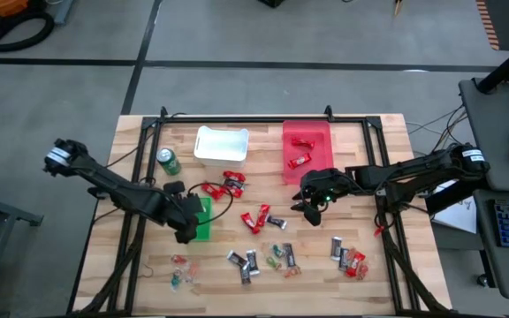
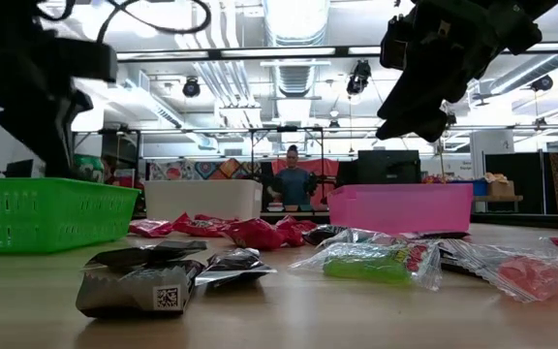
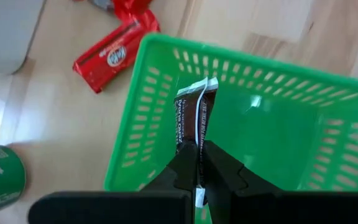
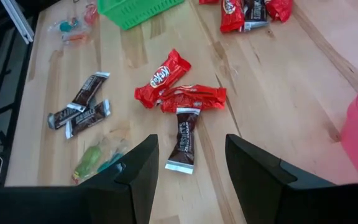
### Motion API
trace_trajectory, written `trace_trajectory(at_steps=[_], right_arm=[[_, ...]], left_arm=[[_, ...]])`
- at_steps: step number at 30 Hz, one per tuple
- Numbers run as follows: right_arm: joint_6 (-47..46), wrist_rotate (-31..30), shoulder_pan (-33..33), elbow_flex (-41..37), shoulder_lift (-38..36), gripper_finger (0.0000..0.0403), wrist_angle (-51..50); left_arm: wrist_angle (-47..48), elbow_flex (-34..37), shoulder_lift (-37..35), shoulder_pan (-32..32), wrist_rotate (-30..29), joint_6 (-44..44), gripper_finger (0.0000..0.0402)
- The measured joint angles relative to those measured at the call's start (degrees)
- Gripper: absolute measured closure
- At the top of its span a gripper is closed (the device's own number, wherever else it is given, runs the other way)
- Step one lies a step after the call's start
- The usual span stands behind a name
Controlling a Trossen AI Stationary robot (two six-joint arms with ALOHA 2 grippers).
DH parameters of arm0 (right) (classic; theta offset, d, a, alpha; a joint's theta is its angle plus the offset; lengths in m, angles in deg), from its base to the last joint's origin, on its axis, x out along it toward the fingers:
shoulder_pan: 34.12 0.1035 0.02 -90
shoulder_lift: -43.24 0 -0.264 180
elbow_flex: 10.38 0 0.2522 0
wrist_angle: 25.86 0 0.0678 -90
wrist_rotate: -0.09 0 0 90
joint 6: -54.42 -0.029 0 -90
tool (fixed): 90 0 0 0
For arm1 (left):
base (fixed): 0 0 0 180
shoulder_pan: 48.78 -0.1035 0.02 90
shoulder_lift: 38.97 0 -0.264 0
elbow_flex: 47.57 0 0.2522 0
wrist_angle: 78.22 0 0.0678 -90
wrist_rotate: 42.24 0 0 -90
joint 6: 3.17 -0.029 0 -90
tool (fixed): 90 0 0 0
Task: Organize candy in baskets
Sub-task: Put the brown chocolate into the green basket
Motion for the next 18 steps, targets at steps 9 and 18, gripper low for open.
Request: trace_trajectory(at_steps=[9, 18], right_arm=[[-0.02, 0.0, 0.0, 0.0, 0.0, 0.0227, 0.0], [-1.24, 0.05, 0.0, 0.0, 0.0, 0.0227, -0.11]], left_arm=[[0.41, -0.36, 3.16, 0.02, -0.28, -1.64, 0.0354], [0.58, -1.48, 2.97, 0.02, -0.96, -1.03, 0.0299]])
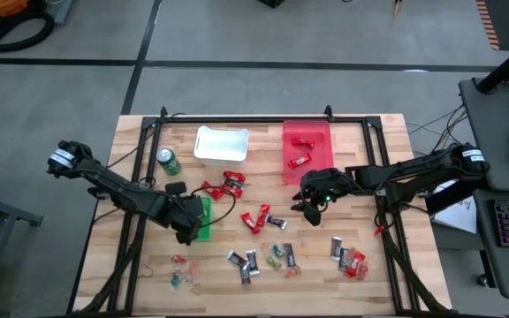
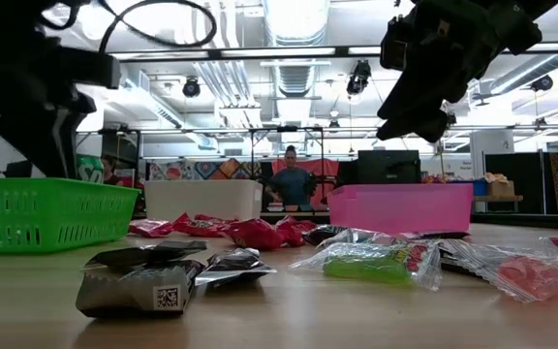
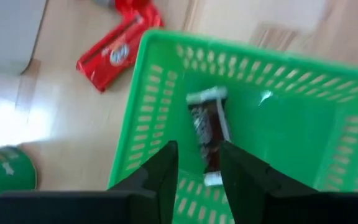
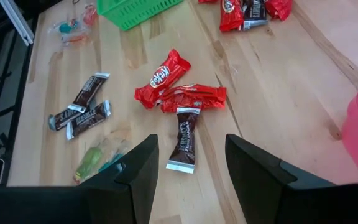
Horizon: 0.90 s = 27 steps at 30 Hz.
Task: Organize candy in baskets
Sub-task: Put the brown chocolate into the green basket
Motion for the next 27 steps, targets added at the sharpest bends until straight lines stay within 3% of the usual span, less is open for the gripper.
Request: trace_trajectory(at_steps=[5, 11, 17, 22, 27], right_arm=[[-4.88, 1.77, 0.31, 0.0, 0.0, 0.0227, -0.83], [-8.23, 2.44, 2.49, 0.64, 0.0, 0.0227, -2.65], [-10.17, -1.75, 2.99, 3.21, 1.66, 0.0227, -7.37], [3.62, -2.09, 3.0, 4.67, 4.42, 0.0227, -6.45], [14.59, -3.22, 2.99, 4.8, 7.42, 0.0227, -3.56]], left_arm=[[-4.73, -3.17, -0.12, 0.07, -3.47, -4.71, 0.0303], [-21.33, -3.03, -0.98, 0.07, -6.19, -22.57, 0.0327], [-33.6, -3.02, -0.98, 0.05, -9.65, -35.14, 0.0355], [-40.38, -2.99, -0.7, -0.07, -10.2, -38.45, 0.0362], [-44.04, -2.97, -0.37, -0.09, -12.47, -35.05, 0.0363]])
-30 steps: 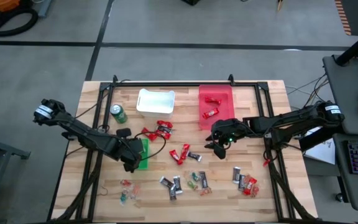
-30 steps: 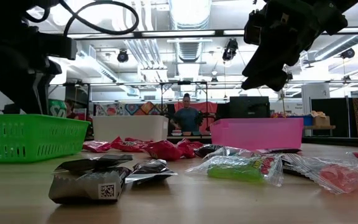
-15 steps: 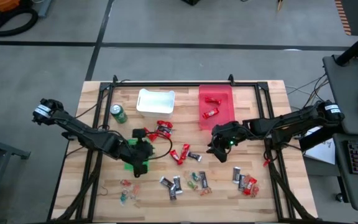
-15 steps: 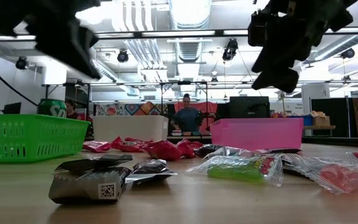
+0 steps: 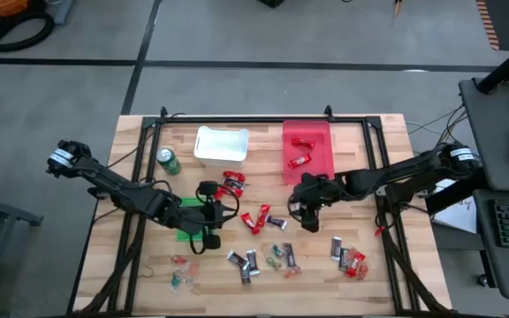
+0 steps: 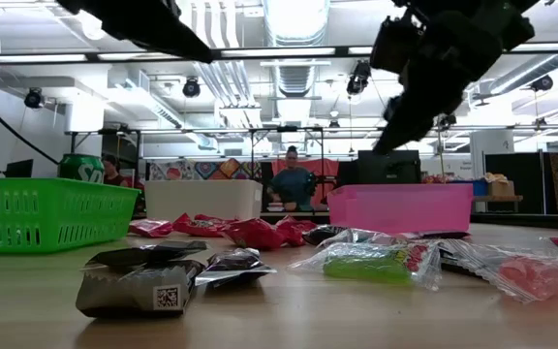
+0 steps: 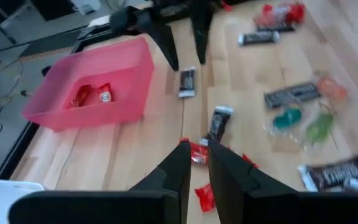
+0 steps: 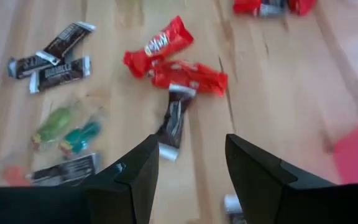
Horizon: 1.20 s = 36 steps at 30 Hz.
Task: Organize candy in baskets
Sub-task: Put the brown chocolate into the green basket
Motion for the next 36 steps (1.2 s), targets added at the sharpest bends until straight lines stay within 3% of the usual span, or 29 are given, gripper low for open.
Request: trace_trajectory(at_steps=[6, 12, 17, 24, 32, 36], right_arm=[[7.51, -2.46, 0.02, 0.11, 4.43, 0.0227, 9.83], [2.34, -7.28, -0.03, 4.82, 6.73, 0.0227, 4.87], [-11.72, -2.33, 0.97, 11.12, 6.89, 0.0227, -10.46], [-40.66, 6.09, 4.74, 13.83, 6.89, 0.0227, -20.74], [-61.78, 5.99, 13.45, 13.71, 6.89, 0.0227, -33.93], [-69.76, 2.48, 18.18, 13.25, 6.89, 0.0227, -39.89]], left_arm=[[-0.22, 0.0, 0.0, 0.02, -5.0, 6.95, 0.0363], [-0.11, -0.01, 0.0, 0.0, -5.45, 9.14, 0.0363], [-0.11, -0.04, 0.0, -0.01, -5.44, 9.14, 0.0363], [-0.09, -0.04, 0.0, -0.02, -5.43, 9.13, 0.0363], [-0.07, -0.04, 0.0, -0.02, -6.08, 8.4, 0.0363], [-0.07, -0.04, 0.0, -0.02, -9.38, 8.34, 0.0363]])
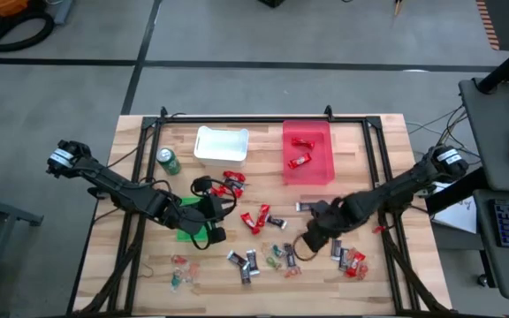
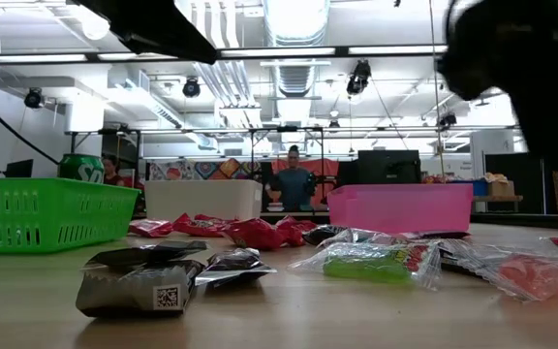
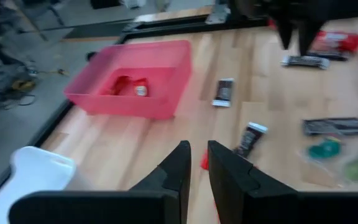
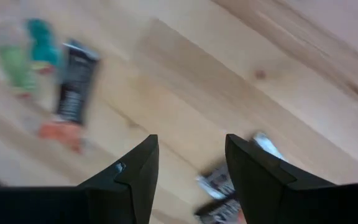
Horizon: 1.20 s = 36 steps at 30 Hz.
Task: Organize candy in baskets
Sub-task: Put the brown chocolate into the green basket
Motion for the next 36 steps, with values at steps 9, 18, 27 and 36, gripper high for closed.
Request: trace_trajectory(at_steps=[9, 18, 27, 36], right_arm=[[-16.03, -0.81, 7.48, -4.99, 0.0, 0.0227, -0.61], [-22.25, -1.74, 10.0, -9.56, 0.74, 0.0227, 4.02], [-20.75, -2.24, 10.04, -9.59, 7.18, 0.0227, 6.42], [-19.62, -4.85, 9.97, -9.63, 9.19, 0.024, 8.85]], left_arm=[[0.02, 0.0, 0.0, 0.0, -3.52, 0.0, 0.0363], [0.02, 0.0, 0.0, 0.0, -3.52, 0.01, 0.0363], [-0.1, 0.0, 0.0, 0.0, -3.54, 0.02, 0.0363], [-0.56, 0.0, 0.0, 0.0, -3.54, 0.04, 0.0363]])
